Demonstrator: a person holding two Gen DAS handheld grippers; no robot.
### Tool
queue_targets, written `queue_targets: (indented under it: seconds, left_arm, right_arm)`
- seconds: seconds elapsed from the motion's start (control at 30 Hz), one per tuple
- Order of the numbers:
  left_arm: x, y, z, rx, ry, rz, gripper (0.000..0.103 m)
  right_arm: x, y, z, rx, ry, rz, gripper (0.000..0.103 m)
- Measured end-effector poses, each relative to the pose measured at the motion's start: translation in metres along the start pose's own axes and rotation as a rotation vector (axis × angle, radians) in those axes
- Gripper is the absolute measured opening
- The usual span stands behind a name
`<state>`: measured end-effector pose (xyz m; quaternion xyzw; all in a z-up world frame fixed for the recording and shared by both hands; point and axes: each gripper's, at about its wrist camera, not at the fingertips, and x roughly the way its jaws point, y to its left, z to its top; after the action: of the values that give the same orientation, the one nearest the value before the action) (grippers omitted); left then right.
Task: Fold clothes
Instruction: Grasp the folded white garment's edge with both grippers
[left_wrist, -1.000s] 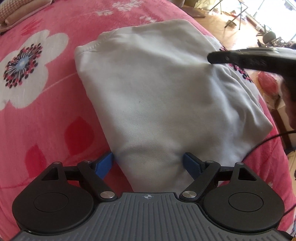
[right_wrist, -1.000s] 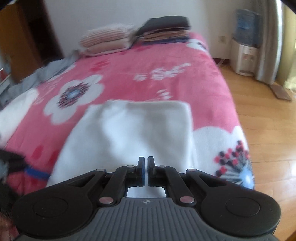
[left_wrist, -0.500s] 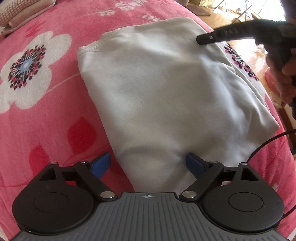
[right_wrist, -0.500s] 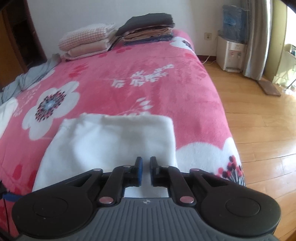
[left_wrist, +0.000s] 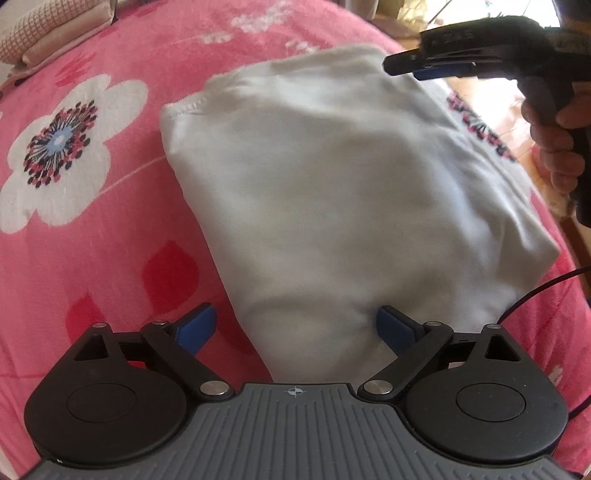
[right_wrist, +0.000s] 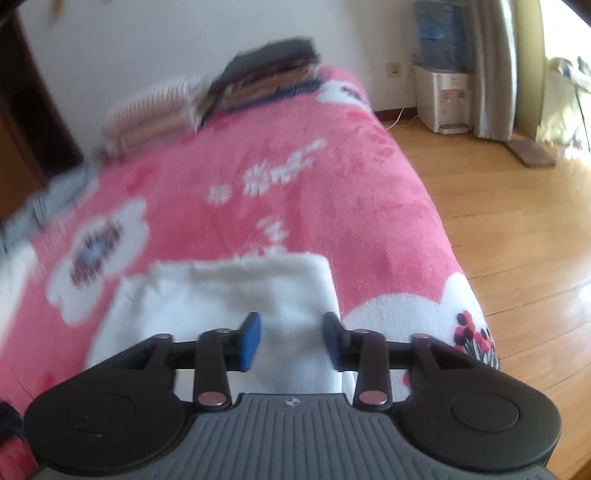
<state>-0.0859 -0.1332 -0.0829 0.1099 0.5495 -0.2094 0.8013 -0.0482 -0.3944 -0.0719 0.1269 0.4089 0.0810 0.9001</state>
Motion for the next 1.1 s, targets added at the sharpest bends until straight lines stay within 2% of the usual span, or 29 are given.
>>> queue_targets:
  seconds: [0.07, 0.1, 0.13, 0.2, 0.3, 0.4, 0.47, 0.57, 0.73, 0.83, 0.87, 1.0, 1.07, 1.1]
  left_arm:
    - [-0.004, 0.011, -0.004, -0.028, -0.050, -0.038, 0.095]
    - [-0.005, 0.018, -0.005, -0.047, -0.078, -0.055, 0.095]
    - [-0.005, 0.025, -0.005, -0.067, -0.106, -0.067, 0.095]
    - [-0.003, 0.040, -0.006, -0.112, -0.154, -0.086, 0.095]
    - [0.005, 0.061, -0.001, -0.184, -0.179, -0.115, 0.093]
    - [0.015, 0.072, 0.005, -0.210, -0.196, -0.180, 0.080]
    - [0.022, 0.079, 0.010, -0.228, -0.207, -0.223, 0.071]
    - [0.032, 0.090, 0.016, -0.254, -0.223, -0.287, 0.059]
    - [0.054, 0.100, 0.037, -0.299, -0.230, -0.359, 0.056]
    - [0.059, 0.105, 0.036, -0.345, -0.237, -0.398, 0.055]
    - [0.058, 0.108, 0.033, -0.357, -0.240, -0.412, 0.052]
    - [0.057, 0.119, 0.021, -0.385, -0.235, -0.474, 0.045]
    - [0.062, 0.119, 0.026, -0.386, -0.228, -0.473, 0.044]
    - [0.064, 0.119, 0.031, -0.396, -0.225, -0.469, 0.045]
  right_arm:
    - [-0.011, -0.015, -0.002, 0.071, -0.025, 0.039, 0.052]
    - [-0.015, -0.023, -0.003, 0.108, -0.031, 0.056, 0.063]
    - [-0.019, -0.033, -0.006, 0.146, -0.030, 0.080, 0.067]
    - [-0.025, -0.050, -0.010, 0.207, -0.019, 0.128, 0.067]
    - [-0.025, -0.073, -0.021, 0.281, 0.024, 0.199, 0.068]
    - [-0.018, -0.088, -0.031, 0.320, 0.093, 0.267, 0.068]
    - [-0.008, -0.089, -0.034, 0.303, 0.154, 0.302, 0.068]
    - [0.005, -0.087, -0.029, 0.262, 0.169, 0.346, 0.070]
    - [0.039, -0.088, -0.008, 0.266, 0.178, 0.459, 0.071]
    - [0.056, -0.091, -0.001, 0.287, 0.185, 0.525, 0.071]
    - [0.060, -0.092, 0.001, 0.292, 0.189, 0.546, 0.071]
    - [0.051, -0.096, -0.008, 0.236, 0.229, 0.618, 0.068]
    - [0.054, -0.096, -0.009, 0.227, 0.246, 0.641, 0.067]
    - [0.059, -0.096, -0.007, 0.235, 0.250, 0.648, 0.062]
